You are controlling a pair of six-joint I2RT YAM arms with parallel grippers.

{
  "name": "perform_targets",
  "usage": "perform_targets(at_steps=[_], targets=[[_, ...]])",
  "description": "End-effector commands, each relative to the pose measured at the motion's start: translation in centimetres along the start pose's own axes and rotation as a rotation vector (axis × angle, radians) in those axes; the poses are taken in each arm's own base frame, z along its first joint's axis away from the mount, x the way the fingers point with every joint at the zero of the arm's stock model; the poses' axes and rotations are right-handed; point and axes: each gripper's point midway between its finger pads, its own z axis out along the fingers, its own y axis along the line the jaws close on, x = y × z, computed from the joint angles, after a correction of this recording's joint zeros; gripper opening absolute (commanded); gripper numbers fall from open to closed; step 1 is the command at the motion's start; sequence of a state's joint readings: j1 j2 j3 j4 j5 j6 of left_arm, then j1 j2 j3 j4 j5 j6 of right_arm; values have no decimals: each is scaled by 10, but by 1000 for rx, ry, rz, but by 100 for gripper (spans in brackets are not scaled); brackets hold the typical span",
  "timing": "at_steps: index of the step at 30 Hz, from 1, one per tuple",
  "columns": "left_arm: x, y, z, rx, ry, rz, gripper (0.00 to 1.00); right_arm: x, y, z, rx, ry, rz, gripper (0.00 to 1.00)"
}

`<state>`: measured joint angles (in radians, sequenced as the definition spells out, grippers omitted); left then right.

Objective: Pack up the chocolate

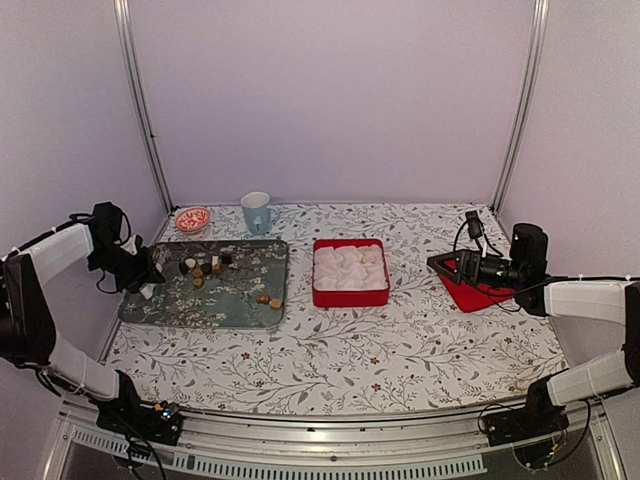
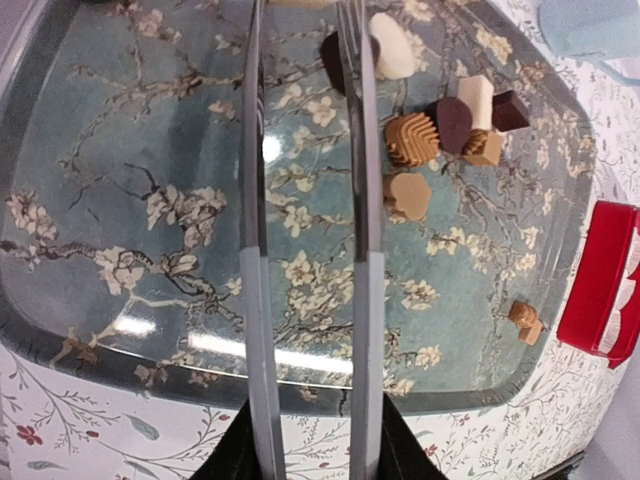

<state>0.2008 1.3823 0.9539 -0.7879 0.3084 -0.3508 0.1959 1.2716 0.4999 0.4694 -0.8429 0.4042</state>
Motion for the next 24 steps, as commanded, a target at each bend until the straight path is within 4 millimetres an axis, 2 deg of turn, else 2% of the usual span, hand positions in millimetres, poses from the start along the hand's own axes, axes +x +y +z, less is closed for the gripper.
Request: perform_targets(at_steps=[1, 5, 12, 19, 24], targets=[[-15, -30, -21, 36, -80, 125, 23, -7, 3, 0, -11, -3, -7, 99], [-16, -67, -31, 92, -121, 241, 22, -9, 6, -1, -15, -4, -8, 99], [-7, -151, -47, 228, -182, 475, 21, -10, 8, -5, 1, -12, -8, 99], [33, -240, -33, 364, -130, 712, 20, -8, 11, -12, 17, -30, -16, 99], [66, -292, -14, 435, -72, 867, 20, -7, 11, -18, 46, -57, -27, 99]])
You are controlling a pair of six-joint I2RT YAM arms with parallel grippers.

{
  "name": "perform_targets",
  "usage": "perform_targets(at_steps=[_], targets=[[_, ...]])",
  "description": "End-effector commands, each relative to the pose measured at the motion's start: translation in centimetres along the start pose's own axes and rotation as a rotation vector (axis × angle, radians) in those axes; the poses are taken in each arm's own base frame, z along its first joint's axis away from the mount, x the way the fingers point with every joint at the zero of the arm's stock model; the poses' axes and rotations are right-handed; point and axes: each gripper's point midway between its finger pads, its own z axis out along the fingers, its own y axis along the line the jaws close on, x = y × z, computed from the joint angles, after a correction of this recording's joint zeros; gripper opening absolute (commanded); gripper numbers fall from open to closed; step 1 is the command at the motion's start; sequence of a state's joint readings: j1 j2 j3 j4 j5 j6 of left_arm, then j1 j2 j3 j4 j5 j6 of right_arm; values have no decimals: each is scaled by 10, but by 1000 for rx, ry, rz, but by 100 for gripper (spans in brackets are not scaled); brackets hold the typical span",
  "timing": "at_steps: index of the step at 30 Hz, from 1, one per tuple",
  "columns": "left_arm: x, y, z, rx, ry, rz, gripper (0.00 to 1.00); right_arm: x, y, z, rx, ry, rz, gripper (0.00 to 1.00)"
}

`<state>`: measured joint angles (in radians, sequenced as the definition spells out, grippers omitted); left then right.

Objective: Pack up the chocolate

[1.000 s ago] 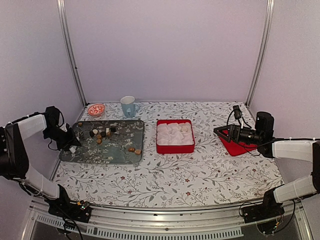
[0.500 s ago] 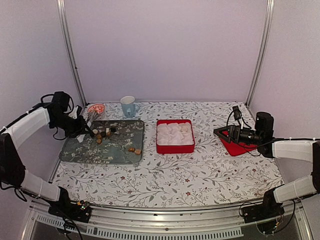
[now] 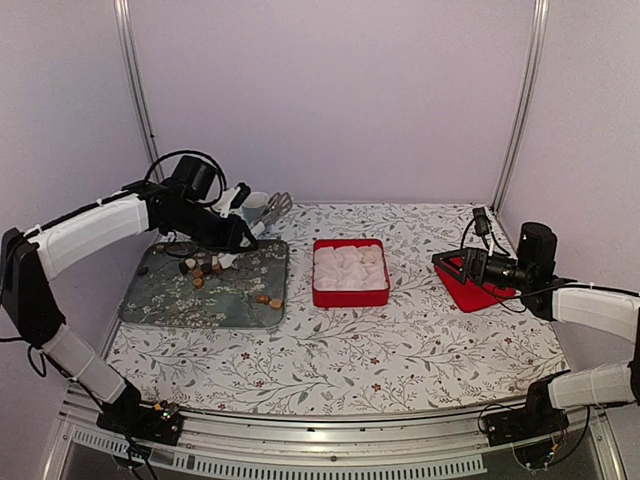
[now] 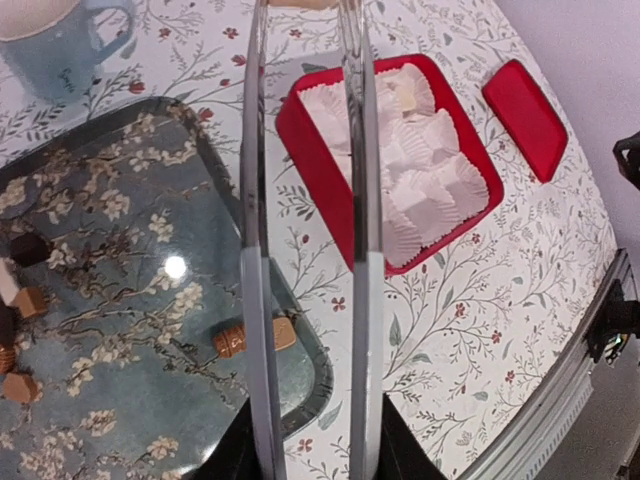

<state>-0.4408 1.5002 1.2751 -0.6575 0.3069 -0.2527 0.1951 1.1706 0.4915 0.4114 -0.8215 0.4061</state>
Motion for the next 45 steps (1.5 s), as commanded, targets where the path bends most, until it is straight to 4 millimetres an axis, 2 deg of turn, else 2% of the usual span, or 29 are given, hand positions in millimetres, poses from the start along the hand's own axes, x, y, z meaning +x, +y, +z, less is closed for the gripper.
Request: perform_targets(at_steps=[1, 4, 8, 13, 15, 18, 29, 42, 45], targets=[[-18, -50, 29, 97, -5, 166, 20, 1, -3, -8, 44, -33, -6, 99], [-14, -73, 55, 123, 46, 242, 19, -2, -2, -11, 59, -51, -16, 99], [-4, -94, 87, 154, 130, 307, 19, -2, -4, -14, 80, -64, -20, 99], [15, -117, 114, 186, 214, 395, 19, -2, -5, -16, 93, -72, -31, 99], [24, -117, 134, 181, 256, 400, 19, -2, -5, -16, 93, -71, -33, 99], [25, -117, 146, 176, 276, 411, 19, -2, -5, -16, 92, -69, -31, 99], [35, -120, 166, 175, 342, 452, 21, -1, -8, -15, 97, -66, -31, 99], [41, -115, 168, 163, 373, 464, 24, 0, -9, -14, 99, -63, -27, 99], [41, -114, 169, 161, 374, 464, 27, 0, -9, -14, 99, -62, -27, 99]])
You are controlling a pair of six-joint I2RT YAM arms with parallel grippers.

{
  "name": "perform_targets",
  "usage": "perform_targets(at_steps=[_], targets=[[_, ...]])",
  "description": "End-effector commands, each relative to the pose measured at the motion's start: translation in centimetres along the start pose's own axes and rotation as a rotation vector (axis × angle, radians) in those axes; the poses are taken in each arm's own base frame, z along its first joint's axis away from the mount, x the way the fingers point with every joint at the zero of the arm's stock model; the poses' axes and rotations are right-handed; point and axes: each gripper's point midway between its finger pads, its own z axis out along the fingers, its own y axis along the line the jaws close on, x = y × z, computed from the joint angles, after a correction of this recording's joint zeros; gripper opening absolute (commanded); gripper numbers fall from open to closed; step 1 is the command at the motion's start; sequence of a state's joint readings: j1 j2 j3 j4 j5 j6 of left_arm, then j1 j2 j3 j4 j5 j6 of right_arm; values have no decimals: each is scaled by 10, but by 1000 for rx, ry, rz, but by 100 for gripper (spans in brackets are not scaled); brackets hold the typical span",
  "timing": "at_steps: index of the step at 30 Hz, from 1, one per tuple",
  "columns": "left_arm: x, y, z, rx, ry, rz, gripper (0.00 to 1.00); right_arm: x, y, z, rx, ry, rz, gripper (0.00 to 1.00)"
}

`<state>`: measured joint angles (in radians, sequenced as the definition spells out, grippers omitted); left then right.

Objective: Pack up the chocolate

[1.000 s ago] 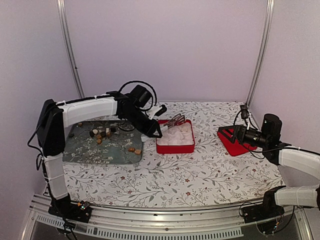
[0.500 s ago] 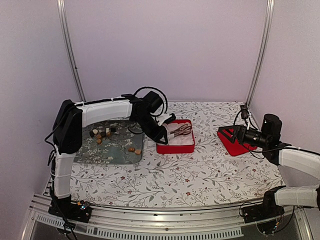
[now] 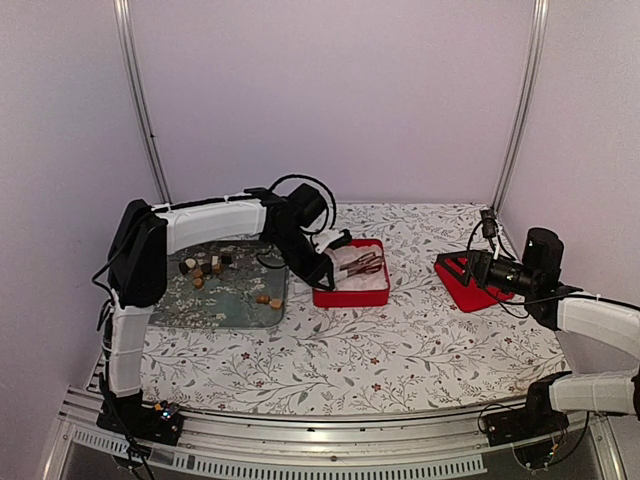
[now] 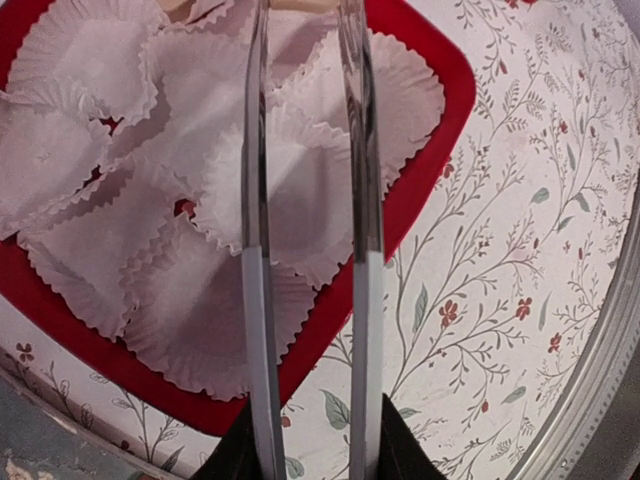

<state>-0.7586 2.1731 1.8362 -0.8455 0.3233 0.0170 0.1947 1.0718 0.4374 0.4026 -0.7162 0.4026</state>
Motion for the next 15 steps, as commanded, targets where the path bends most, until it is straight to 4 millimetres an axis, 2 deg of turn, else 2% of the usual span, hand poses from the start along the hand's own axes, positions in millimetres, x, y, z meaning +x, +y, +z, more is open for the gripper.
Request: perform_targets(at_steps=[1, 10, 15], targets=[[-7, -4, 1, -1, -9, 32, 28, 4, -5, 0, 14, 8, 1, 99], [-16, -5, -4, -2, -31, 33, 38, 4, -5, 0, 10, 10, 3, 99], [-19, -5, -16, -26, -54, 33, 37, 3, -4, 0, 8, 9, 1, 99]])
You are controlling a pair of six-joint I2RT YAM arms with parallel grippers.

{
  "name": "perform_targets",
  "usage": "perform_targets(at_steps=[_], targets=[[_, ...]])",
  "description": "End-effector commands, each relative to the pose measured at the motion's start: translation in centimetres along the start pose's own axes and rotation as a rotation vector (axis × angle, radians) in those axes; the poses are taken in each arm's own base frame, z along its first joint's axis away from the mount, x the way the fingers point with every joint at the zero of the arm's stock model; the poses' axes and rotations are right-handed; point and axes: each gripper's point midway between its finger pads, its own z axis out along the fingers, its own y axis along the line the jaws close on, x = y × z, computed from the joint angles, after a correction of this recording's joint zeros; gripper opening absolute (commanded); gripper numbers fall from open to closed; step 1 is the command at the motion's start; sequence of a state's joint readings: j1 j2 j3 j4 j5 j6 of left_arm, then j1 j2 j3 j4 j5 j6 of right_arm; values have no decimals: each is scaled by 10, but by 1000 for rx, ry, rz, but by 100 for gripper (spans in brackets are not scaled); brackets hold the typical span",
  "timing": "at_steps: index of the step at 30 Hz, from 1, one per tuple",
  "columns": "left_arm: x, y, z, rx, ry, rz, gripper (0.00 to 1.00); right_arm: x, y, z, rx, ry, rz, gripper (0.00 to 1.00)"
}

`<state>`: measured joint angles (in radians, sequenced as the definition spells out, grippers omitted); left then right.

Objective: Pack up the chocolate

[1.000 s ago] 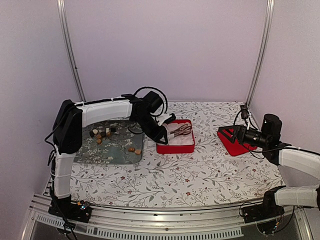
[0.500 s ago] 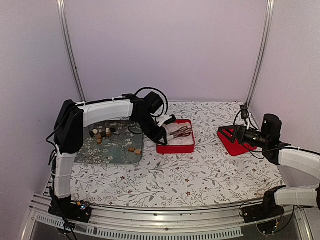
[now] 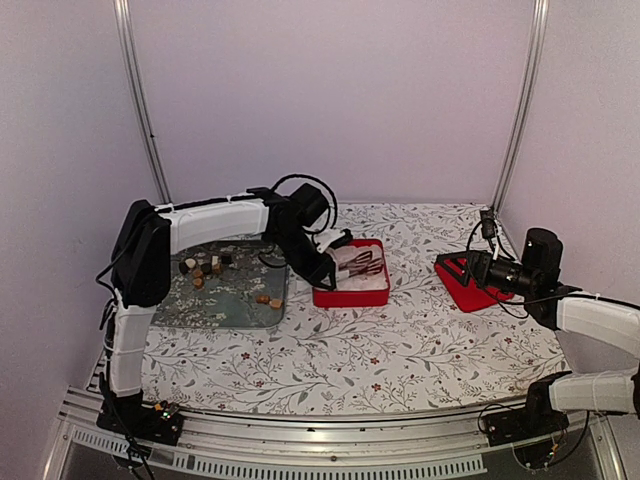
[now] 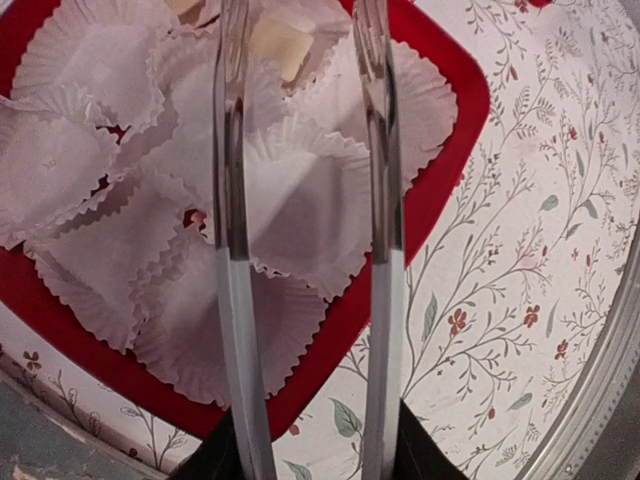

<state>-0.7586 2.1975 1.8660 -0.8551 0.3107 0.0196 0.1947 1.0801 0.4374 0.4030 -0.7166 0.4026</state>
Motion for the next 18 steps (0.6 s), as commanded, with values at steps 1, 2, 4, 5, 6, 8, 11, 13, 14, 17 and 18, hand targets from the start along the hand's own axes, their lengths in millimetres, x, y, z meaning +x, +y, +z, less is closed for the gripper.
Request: perform_targets(at_steps=[1, 2, 4, 5, 6, 8, 11, 13, 14, 17, 18], targets=[[-17, -8, -25, -21, -69, 32, 36, 2, -3, -1, 5, 5, -4, 99], [-18, -9, -30, -26, -81, 35, 36, 1, -2, -1, 5, 4, -4, 99], [-19, -9, -43, -45, -114, 34, 34, 1, -2, -1, 3, 3, -5, 99], [-20, -9, -51, -54, -136, 34, 33, 0, -1, -1, 1, 2, -8, 99], [-18, -8, -59, -64, -154, 29, 32, 0, -1, -1, 1, 1, -8, 99], [-18, -7, -81, -82, -213, 23, 31, 0, 0, -1, -1, 1, -9, 99], [-7, 3, -101, -100, -263, -30, 30, -1, 0, -1, -4, 0, -9, 99], [4, 13, -112, -119, -279, -74, 30, -1, 1, -1, -7, 1, -7, 99], [11, 19, -116, -134, -282, -99, 30, -1, 1, -1, -9, 1, -7, 99], [36, 35, -130, -151, -288, -191, 29, -1, 1, -1, -11, 4, -4, 99], [43, 40, -137, -150, -297, -227, 29, -1, 2, 0, -15, 5, -4, 99]])
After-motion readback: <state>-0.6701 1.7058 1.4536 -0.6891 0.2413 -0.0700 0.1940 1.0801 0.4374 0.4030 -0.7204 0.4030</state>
